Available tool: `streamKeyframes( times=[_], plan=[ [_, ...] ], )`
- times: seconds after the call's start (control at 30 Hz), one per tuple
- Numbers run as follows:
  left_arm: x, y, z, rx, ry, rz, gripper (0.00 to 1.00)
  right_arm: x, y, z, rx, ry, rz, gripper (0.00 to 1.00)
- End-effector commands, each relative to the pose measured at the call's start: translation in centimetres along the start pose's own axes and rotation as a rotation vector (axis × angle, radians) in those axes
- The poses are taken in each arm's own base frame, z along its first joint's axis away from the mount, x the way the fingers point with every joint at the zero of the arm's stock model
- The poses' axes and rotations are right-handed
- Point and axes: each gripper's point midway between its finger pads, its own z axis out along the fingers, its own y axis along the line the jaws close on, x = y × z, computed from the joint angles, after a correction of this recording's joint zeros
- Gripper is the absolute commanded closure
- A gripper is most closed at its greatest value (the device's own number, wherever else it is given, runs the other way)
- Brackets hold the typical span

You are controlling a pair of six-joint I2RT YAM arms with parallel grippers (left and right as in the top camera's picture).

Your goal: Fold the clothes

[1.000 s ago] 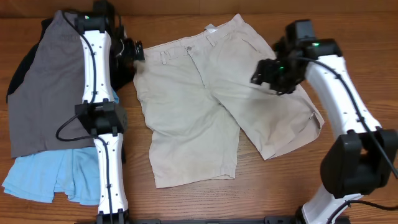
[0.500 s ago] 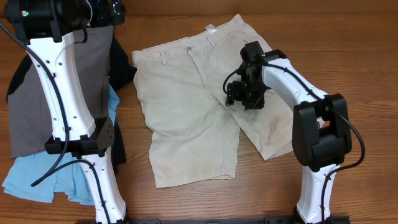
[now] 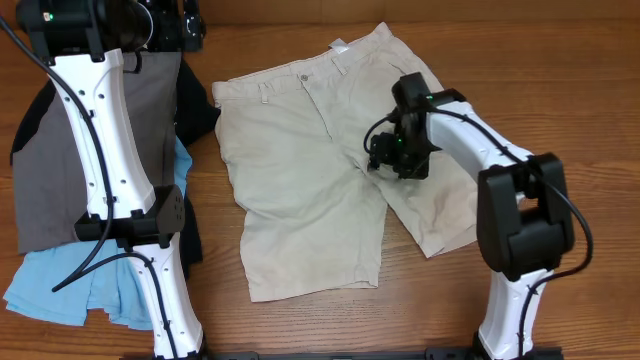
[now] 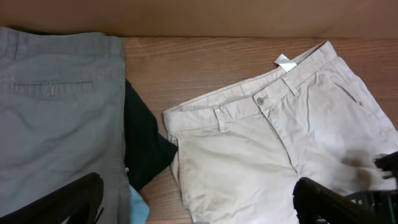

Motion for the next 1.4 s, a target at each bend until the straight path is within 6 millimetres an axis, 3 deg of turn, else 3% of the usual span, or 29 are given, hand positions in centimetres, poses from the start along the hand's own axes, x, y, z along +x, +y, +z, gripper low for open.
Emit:
streamKeyframes(
  times=[0.0, 0.27, 0.43, 0.53, 0.77, 0.93, 1.13, 1.27, 1.37],
  plan=[
    [0.1, -0.5, 0.2, 0.013, 0.004, 0.044, 0.0, 0.4, -8.8, 3.4, 0.173, 0.03, 0.135, 0.23],
    [0.2, -0.7, 0.7, 0.017, 0.014, 0.062, 0.0, -4.2, -15.8, 2.5, 0.131, -0.126, 0.245, 0.23],
    [0.4, -1.2, 1.1, 0.024, 0.026, 0.073, 0.0, -7.1, -19.0, 0.2, 0.122, -0.219, 0.289, 0.16],
    [0.5, -1.6, 1.4, 0.027, 0.035, 0.078, 0.0, -8.3, -19.8, -2.1, 0.1, -0.235, 0.315, 0.11],
    [1.0, -2.1, 1.9, 0.034, 0.058, 0.102, 0.0, -9.7, -17.3, -10.3, 0.016, -0.205, 0.32, 0.0],
    [1.6, -2.9, 2.8, 0.055, 0.092, 0.168, 0.0, -9.2, -12.7, -17.6, -0.068, -0.231, 0.273, 0.0],
    [4.5, -6.0, 5.8, 0.185, 0.219, 0.312, 0.0, -5.9, -7.7, -25.2, -0.109, -0.306, 0.19, 0.0],
    [8.6, -8.7, 8.7, 0.314, 0.365, 0.446, 0.0, -2.4, -5.3, -27.8, -0.115, -0.306, 0.147, 0.0],
    [11.7, -10.1, 10.8, 0.381, 0.463, 0.531, 0.0, -0.1, -3.8, -28.5, -0.115, -0.275, 0.118, 0.0]
  ],
)
